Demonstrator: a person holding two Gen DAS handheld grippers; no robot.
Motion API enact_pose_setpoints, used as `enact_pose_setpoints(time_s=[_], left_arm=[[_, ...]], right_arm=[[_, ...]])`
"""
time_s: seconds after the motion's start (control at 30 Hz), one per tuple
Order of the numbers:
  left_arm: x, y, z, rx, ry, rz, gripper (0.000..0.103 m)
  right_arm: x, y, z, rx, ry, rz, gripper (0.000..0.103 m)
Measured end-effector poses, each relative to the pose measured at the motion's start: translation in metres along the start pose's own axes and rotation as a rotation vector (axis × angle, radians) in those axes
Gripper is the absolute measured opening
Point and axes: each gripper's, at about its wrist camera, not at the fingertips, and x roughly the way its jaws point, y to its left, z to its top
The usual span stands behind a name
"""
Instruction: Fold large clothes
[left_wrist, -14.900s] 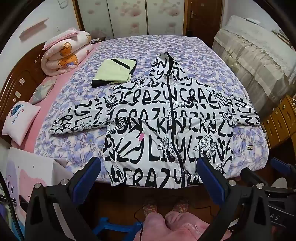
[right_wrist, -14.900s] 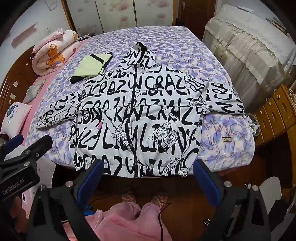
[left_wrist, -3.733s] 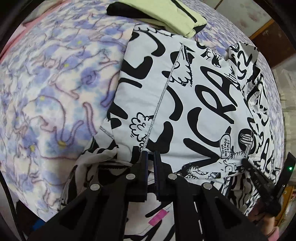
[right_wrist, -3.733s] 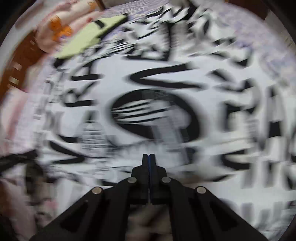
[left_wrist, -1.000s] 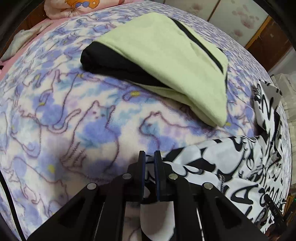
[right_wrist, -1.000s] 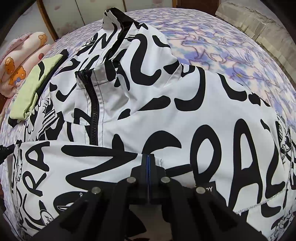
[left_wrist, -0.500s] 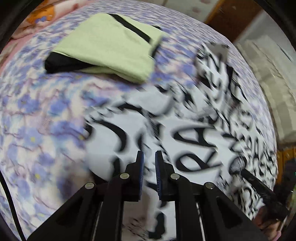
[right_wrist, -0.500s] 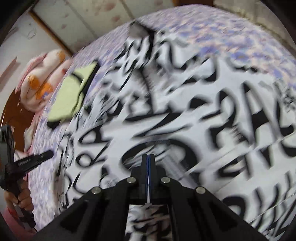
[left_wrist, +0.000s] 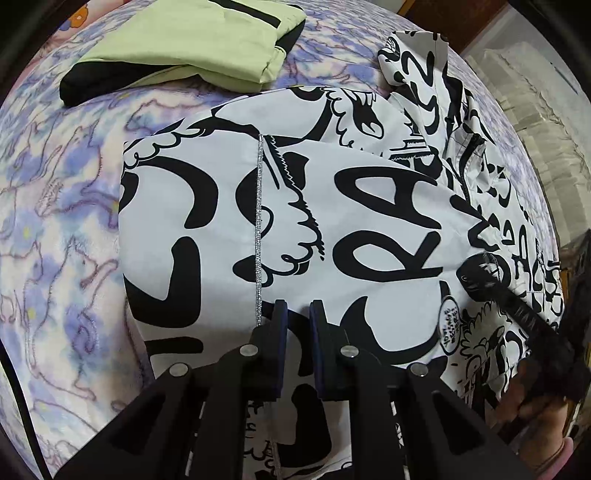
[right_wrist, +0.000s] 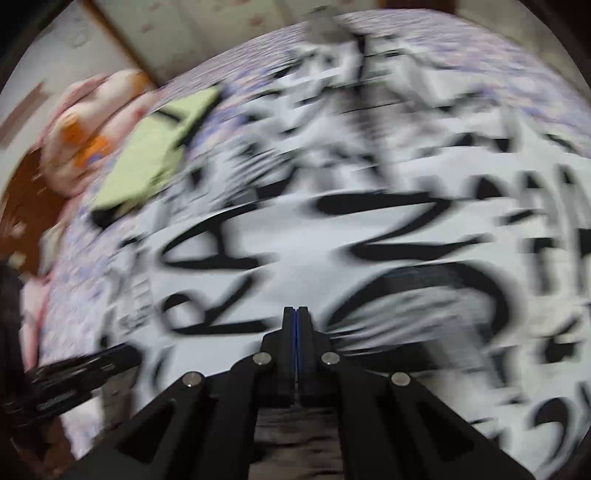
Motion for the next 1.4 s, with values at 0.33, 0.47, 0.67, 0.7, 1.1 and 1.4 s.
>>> enact_pose_setpoints(time_s=[0.33,0.47,0.67,0.7,1.1,1.4], left_arm=[[-0.008,-0.027,-0.001,0.032,-0.041,0.061,0.010],[-0.021,-0.061,-0.005,0.052,-0.089,0.078,0.010],[-0.039,-0.138,-0.028,0.065,-0.114,0.090,0.040],[-0.040,-0.153,-0.034,0.073,-0.110,0.094,0.049],[-0.042,-0.298,-0.123,0.113,0.039,0.065,0.082],[-0.035,-0.385,-0.146,0.206,0.072,0.007,0.088]], right_arm=[[-0.025,-0.076,-0.002,0.078,-0.050,0.003,0.000],[-0.043,-0.096,-0.004,0.118,-0.048,0.098,0.003],[-0.072,-0.128,-0.015,0.147,0.013,0.145,0.013],[-0.079,-0.136,-0.019,0.151,0.019,0.154,0.017],[-0.154,-0.235,-0.066,0.214,0.120,0.229,0.063],[-0.195,-0.331,-0.090,0.300,0.123,0.208,0.063]])
